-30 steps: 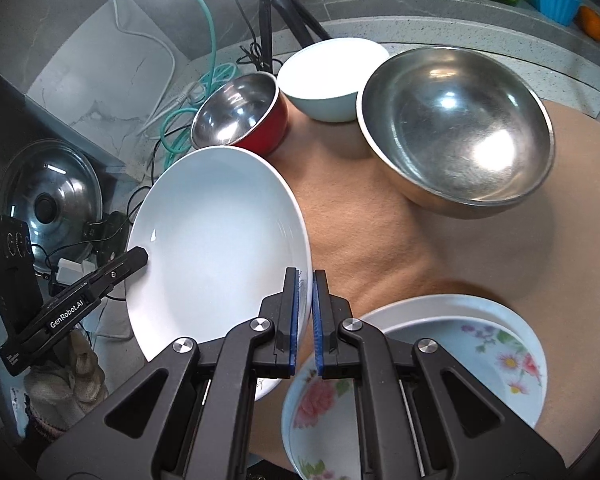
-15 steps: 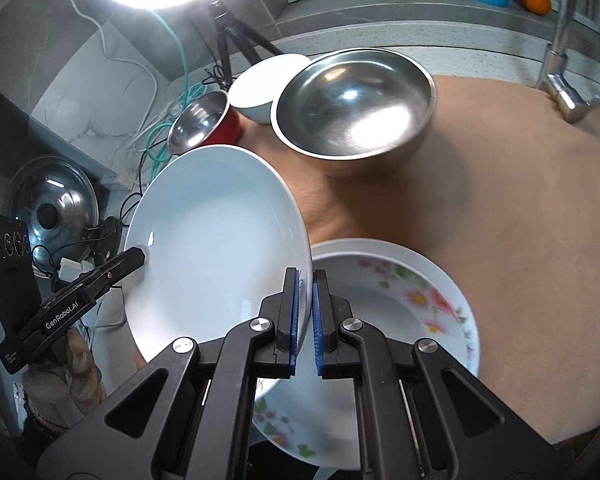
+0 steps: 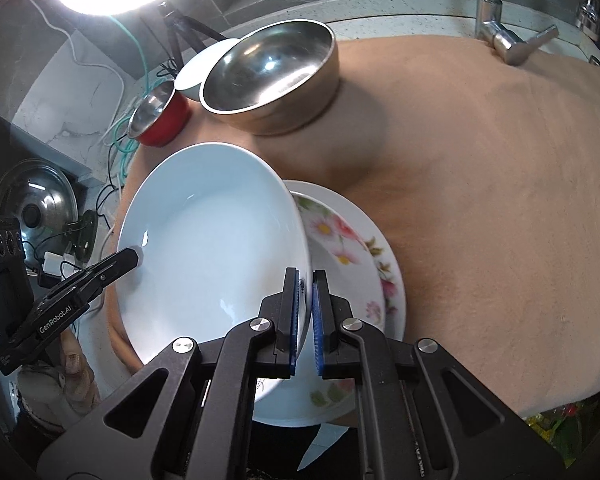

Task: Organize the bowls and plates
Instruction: 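Carry the white plate over the floral plate stack and lower it on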

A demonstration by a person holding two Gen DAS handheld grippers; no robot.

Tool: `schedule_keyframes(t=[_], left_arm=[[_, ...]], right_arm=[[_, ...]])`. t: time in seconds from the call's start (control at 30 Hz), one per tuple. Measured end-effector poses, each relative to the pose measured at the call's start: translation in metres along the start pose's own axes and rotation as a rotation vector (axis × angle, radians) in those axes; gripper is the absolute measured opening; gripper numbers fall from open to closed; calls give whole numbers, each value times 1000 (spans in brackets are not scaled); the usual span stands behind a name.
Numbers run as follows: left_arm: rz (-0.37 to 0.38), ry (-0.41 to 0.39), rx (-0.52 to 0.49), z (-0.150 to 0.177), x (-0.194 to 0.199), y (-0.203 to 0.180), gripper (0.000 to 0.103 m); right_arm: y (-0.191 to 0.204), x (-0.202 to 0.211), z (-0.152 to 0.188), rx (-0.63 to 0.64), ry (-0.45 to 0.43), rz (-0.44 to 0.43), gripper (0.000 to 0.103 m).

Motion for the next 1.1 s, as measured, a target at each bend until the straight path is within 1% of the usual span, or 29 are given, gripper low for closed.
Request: schedule_keyframes(t=[0.33,0.73,0.93,1.1], left_arm=[[0,33,-16,10,-11,-16,5],[-2,64,-32,13,-22,-25,5],[-12,75,-32,16,-24,-24,5],[-16,79,-29,18,-24,-22,5]], right_arm=[[-21,-2,12,-18,26,17,6],[-40,-4,22,-37,46,25,6],[-39,-5,24,-21,52,28,6],[-34,-7,26,7,58,50,7]])
Point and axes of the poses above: each gripper's, at about its wrist camera, not at the fingertips, and x roughly against the way its jaws point, y to its left, z to its underside, the point moved 7 cm from there along -x, roughly the way its jaws point, and after that the axes turned 2 degrees about -z, right-handed, at the moved point
